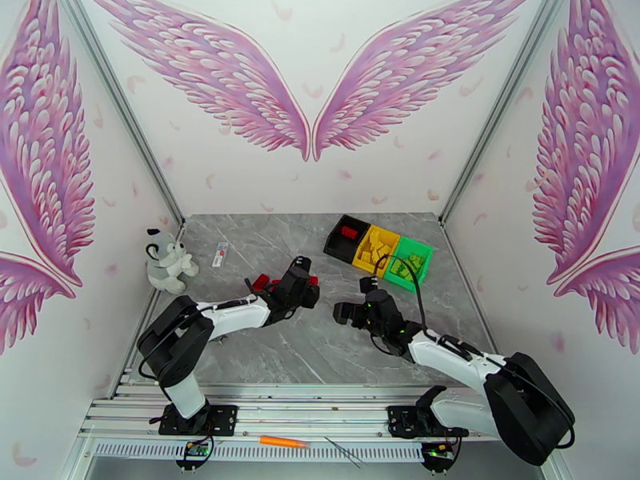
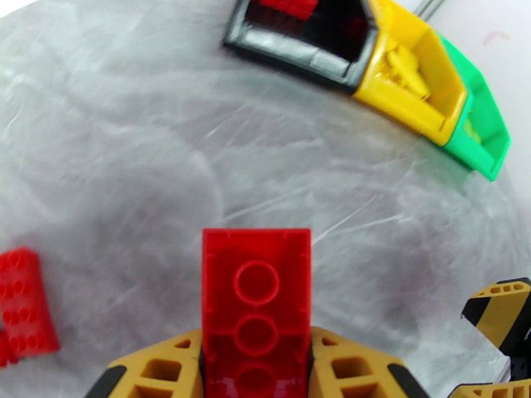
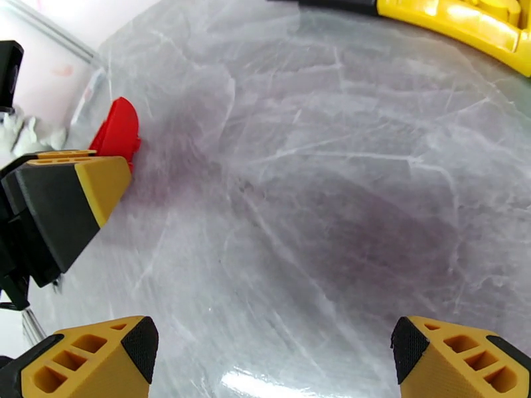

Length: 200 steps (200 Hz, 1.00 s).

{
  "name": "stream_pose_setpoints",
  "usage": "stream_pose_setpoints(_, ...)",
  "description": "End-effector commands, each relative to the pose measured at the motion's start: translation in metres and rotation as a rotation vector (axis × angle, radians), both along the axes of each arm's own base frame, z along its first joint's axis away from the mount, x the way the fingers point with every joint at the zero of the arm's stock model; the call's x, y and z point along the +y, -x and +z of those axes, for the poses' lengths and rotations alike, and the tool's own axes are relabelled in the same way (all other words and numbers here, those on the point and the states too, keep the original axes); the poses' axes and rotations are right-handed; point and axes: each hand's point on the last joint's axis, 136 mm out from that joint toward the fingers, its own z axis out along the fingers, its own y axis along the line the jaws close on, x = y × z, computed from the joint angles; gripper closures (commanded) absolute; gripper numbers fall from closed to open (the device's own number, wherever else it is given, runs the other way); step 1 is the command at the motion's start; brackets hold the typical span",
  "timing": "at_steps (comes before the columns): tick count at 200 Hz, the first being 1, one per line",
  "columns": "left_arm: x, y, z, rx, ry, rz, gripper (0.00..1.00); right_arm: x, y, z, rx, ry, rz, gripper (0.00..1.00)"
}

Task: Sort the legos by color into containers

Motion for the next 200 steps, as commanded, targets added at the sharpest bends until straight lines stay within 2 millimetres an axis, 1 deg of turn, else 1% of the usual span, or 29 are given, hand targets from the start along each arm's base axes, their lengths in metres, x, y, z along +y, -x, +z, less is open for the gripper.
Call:
stream_pose_setpoints(1,-0.030,-0.022,0.023,-0.047,0.080,-0.079,0.68,-0.011,0.004,0.004,0.013,-0.051,-0.030,0.01)
stream_pose_setpoints(25,-0.053,-0.047,0.037,-0.088,0.121,-0.107,0.68,-0.027,0.010,0.003,0.019,-0.037,-0.079,0.01)
stream_pose_setpoints(29,-0.055,-0.049,0.032,-0.083,0.112,-0.110,0.68,-0.029,0.012,0.003,0.016,-0.037,-0.084,0.01)
stream_pose_setpoints(31,-0.060,-0.055,0.042,-0.104,0.124,-0.111,0.68,-0.029,0.012,0.004,0.014,-0.036,-0.086,0.01)
stream_pose_setpoints(37,-0.065,-0.064,0.047,-0.119,0.124,-0.109,0.68,-0.033,0.014,0.004,0.012,-0.034,-0.097,0.01)
stream_pose_setpoints(70,-0.089,-0.103,0.055,-0.178,0.124,-0.119,0.67,-0.046,0.028,0.009,-0.002,-0.018,-0.126,0.01)
stream_pose_setpoints(96,-0.101,-0.134,0.053,-0.189,0.125,-0.121,0.65,-0.053,0.038,0.013,-0.010,-0.018,-0.137,0.01)
stream_pose_setpoints(115,-0.110,-0.151,0.053,-0.196,0.144,-0.133,0.62,-0.058,0.044,0.016,-0.022,-0.013,-0.146,0.01)
stream_pose_setpoints(138,-0.116,-0.172,0.046,-0.188,0.145,-0.123,0.53,-0.063,0.050,0.018,-0.035,-0.010,-0.155,0.01)
stream_pose_setpoints(141,-0.116,-0.173,0.044,-0.184,0.145,-0.124,0.51,-0.064,0.051,0.018,-0.036,-0.009,-0.154,0.01)
stream_pose_setpoints(152,-0.121,-0.178,0.047,-0.184,0.162,-0.134,0.44,-0.065,0.053,0.019,-0.039,-0.009,-0.156,0.01)
stream_pose_setpoints(161,-0.124,-0.179,0.049,-0.191,0.170,-0.145,0.35,-0.066,0.054,0.018,-0.038,-0.009,-0.156,0.01)
stream_pose_setpoints(166,-0.125,-0.179,0.051,-0.195,0.172,-0.149,0.32,-0.066,0.054,0.018,-0.039,-0.009,-0.156,0.01)
stream_pose_setpoints(181,-0.126,-0.177,0.060,-0.210,0.177,-0.154,0.26,-0.065,0.054,0.017,-0.036,-0.010,-0.153,0.01)
stream_pose_setpoints(200,-0.125,-0.168,0.075,-0.232,0.186,-0.165,0.26,-0.062,0.053,0.016,-0.036,-0.017,-0.145,0.01)
